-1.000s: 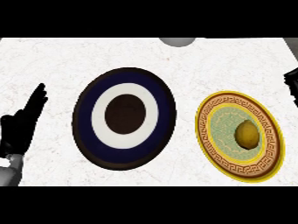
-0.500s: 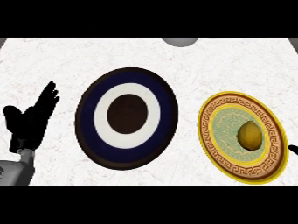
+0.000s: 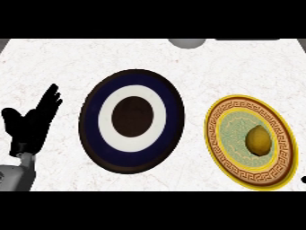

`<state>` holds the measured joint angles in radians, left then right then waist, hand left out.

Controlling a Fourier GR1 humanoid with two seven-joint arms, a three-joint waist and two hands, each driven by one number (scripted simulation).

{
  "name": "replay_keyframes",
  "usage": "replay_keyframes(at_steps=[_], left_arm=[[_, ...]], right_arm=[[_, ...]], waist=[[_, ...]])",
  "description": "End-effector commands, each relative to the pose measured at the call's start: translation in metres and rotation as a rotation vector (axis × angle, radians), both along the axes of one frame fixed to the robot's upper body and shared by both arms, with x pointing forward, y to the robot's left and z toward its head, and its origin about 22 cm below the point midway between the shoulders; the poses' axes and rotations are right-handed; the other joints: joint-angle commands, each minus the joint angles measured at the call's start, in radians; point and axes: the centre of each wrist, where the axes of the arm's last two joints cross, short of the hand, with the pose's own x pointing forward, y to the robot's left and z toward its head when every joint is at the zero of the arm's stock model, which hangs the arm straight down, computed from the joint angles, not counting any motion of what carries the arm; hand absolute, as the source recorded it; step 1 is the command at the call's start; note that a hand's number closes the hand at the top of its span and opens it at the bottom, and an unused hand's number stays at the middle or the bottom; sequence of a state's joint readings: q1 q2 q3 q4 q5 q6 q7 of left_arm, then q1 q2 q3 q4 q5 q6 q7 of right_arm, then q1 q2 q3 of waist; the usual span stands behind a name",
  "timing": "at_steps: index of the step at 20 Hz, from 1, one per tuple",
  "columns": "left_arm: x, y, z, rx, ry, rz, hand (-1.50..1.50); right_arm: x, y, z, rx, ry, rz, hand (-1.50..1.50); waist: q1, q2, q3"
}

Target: Pick the lemon from the plate and place it in the plate

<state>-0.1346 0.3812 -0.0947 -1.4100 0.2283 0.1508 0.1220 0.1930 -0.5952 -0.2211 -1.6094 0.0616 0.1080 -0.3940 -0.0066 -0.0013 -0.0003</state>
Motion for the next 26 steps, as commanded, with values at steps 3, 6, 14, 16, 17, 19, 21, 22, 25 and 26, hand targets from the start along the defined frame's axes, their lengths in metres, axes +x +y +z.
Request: replay_keyframes(at_steps=[3, 6, 14, 16, 17, 19, 21, 22, 25, 26], left_arm=[[0.003, -0.013, 0.000, 0.006, -0.014, 0.007, 0.00], [0.023, -0.006, 0.007, -0.011, -0.010, -0.011, 0.00], [0.001, -0.010, 0.013, -0.002, -0.015, -0.005, 0.00], [0.017, -0.019, -0.015, 0.001, 0.010, -0.008, 0.00], [0.009, -0.010, -0.014, 0.007, -0.001, -0.021, 0.00], [0.008, -0.014, 0.005, -0.011, 0.007, -0.015, 0.00], [0.014, -0.016, -0.009, 0.002, -0.001, -0.007, 0.00], [0.006, -0.008, -0.008, -0.002, -0.004, -0.001, 0.00], [-0.007, -0.014, -0.001, -0.006, -0.009, -0.032, 0.00], [0.004, -0.004, 0.006, -0.002, 0.010, -0.003, 0.00]], right_arm=[[0.002, 0.022, 0.028, -0.098, 0.135, 0.014, -1.50], [0.005, 0.016, 0.019, -0.168, 0.226, 0.033, -1.50], [0.026, 0.048, 0.028, -0.388, 0.324, -0.034, -1.50], [0.033, 0.064, 0.016, -0.397, 0.349, 0.001, -1.50], [0.032, 0.047, 0.036, -0.408, 0.381, -0.006, -1.50], [0.036, 0.049, 0.024, -0.425, 0.395, -0.003, -1.50], [0.041, 0.069, 0.050, -0.454, 0.417, -0.009, -1.50], [0.046, 0.066, 0.029, -0.430, 0.428, -0.001, -1.50], [0.048, 0.068, 0.024, -0.442, 0.475, 0.022, -1.50], [0.046, 0.062, 0.025, -0.437, 0.466, 0.006, -1.50]], waist=[[0.001, 0.000, 0.000], [0.000, 0.002, 0.000], [0.015, 0.001, 0.000], [0.006, 0.004, 0.000], [0.006, 0.002, 0.000], [0.009, 0.001, 0.000], [0.005, 0.001, 0.000], [0.008, 0.001, 0.000], [0.009, 0.001, 0.000], [0.006, 0.001, 0.000]])
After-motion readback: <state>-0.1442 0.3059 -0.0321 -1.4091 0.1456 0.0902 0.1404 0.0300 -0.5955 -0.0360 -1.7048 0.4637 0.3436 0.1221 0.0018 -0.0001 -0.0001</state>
